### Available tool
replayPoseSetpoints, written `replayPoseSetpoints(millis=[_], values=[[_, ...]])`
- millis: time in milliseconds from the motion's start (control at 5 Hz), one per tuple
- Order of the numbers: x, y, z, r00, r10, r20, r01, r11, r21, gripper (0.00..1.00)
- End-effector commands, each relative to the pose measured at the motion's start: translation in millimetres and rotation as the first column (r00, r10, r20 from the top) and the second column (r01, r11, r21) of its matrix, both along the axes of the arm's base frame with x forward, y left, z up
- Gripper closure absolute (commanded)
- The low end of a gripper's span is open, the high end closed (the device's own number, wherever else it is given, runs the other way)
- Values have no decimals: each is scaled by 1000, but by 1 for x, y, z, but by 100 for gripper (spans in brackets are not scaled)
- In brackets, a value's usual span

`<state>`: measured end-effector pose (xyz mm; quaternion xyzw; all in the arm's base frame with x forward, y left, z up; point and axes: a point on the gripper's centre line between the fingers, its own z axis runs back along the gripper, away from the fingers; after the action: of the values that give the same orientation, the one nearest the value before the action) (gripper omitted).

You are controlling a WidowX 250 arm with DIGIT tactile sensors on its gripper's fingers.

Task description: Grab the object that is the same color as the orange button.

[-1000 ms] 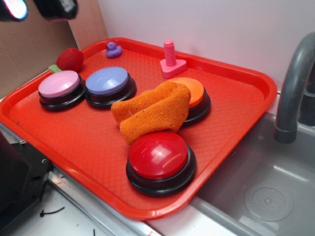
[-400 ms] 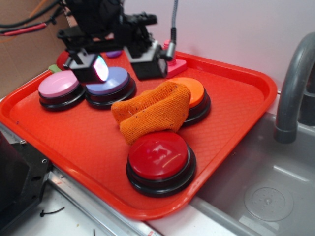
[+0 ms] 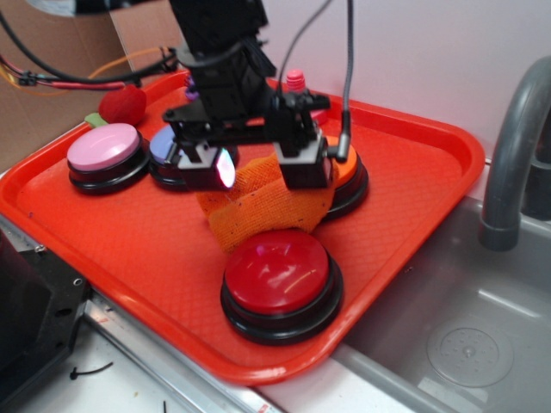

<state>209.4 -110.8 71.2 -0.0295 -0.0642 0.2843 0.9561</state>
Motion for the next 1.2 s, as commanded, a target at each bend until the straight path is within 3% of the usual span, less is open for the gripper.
replayPoseSetpoints(millis=[0, 200, 400, 600, 800, 1000], values=[[21, 7, -15, 1000, 3, 11, -3, 1000, 14, 0], [19, 9, -22, 1000, 1, 0, -1, 1000, 25, 0], [15, 14, -28, 1000, 3, -22, -3, 1000, 2, 0], [12, 16, -30, 1000, 14, -21, -14, 1000, -15, 55], [13, 18, -26, 1000, 26, -18, -26, 1000, -17, 100], [14, 18, -26, 999, 31, -12, -31, 999, -12, 100]])
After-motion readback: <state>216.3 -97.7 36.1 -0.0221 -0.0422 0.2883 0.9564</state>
